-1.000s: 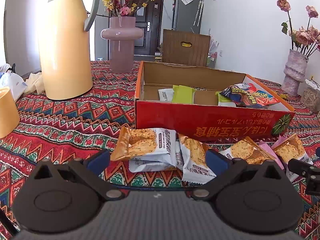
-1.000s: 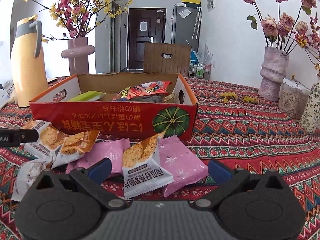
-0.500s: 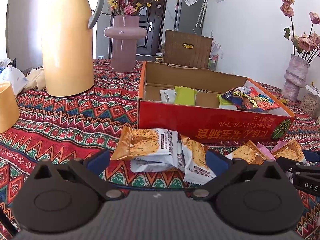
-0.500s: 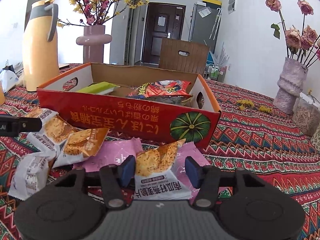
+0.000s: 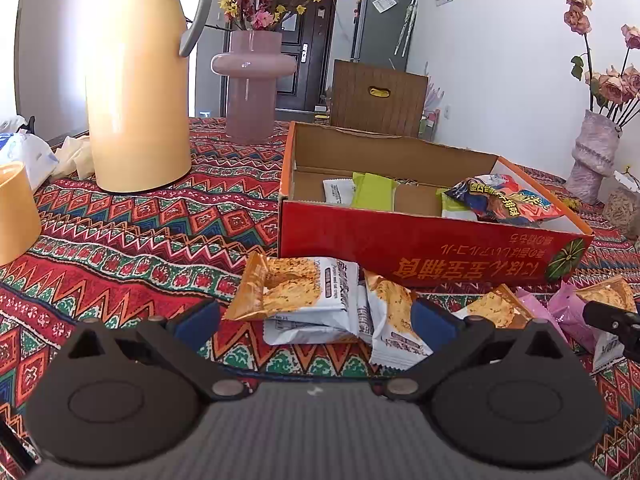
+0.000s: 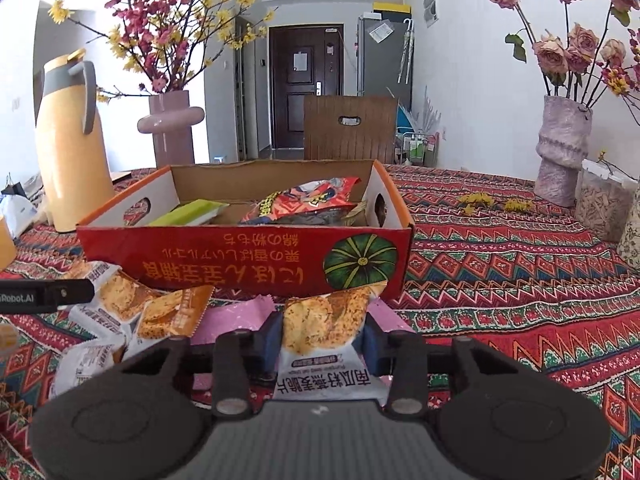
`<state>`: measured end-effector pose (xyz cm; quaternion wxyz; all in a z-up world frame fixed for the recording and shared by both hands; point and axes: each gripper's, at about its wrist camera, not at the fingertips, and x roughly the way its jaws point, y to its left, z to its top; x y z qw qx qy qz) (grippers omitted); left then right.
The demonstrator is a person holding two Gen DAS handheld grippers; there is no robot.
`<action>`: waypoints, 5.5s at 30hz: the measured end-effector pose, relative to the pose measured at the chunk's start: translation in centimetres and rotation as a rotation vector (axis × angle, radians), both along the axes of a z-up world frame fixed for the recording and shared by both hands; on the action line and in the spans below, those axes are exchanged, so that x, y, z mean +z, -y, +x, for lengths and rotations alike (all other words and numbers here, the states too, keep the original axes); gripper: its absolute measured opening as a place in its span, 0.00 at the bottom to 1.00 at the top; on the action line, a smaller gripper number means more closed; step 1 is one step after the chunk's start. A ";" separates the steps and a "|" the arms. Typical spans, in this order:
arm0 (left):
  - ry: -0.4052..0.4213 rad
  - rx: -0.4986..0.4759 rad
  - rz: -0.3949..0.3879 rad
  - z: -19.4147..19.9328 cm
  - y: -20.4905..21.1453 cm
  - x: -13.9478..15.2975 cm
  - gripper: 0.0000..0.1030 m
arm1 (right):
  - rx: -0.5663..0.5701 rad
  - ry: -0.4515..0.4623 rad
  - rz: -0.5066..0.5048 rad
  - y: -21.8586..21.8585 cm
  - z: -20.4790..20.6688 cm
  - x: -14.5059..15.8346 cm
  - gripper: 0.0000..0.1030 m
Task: Organize snacks
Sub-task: 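Grasp a biscuit packet with the right gripper while the left gripper grasps a white packet, then lift both held packets and carry them over the open box, then open both grippers to drop the packets into the box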
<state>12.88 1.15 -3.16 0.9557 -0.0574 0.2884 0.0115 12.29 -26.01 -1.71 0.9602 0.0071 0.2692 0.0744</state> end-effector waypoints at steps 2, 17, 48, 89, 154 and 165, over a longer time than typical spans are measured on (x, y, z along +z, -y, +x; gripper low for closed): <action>0.000 0.002 0.001 0.0 0.0 0.0 1.00 | -0.005 0.010 0.007 0.3 -0.6 0.3 0.38; -0.019 0.013 0.070 -0.4 1.2 0.8 1.00 | -0.012 0.024 0.056 1.5 -2.8 0.6 0.38; -0.286 -0.128 0.054 -2.0 6.3 -0.2 0.64 | -0.004 0.027 0.097 2.2 -4.2 0.7 0.38; 0.033 -0.117 0.050 2.6 6.0 8.7 0.40 | 0.069 0.137 0.092 -2.3 2.7 5.3 0.38; 0.137 0.060 0.004 11.0 2.7 6.1 1.00 | -0.036 0.185 0.146 -2.7 12.7 4.3 1.00; 0.173 0.098 0.001 9.5 2.6 8.2 1.00 | -0.035 0.254 0.135 -1.9 9.5 7.2 1.00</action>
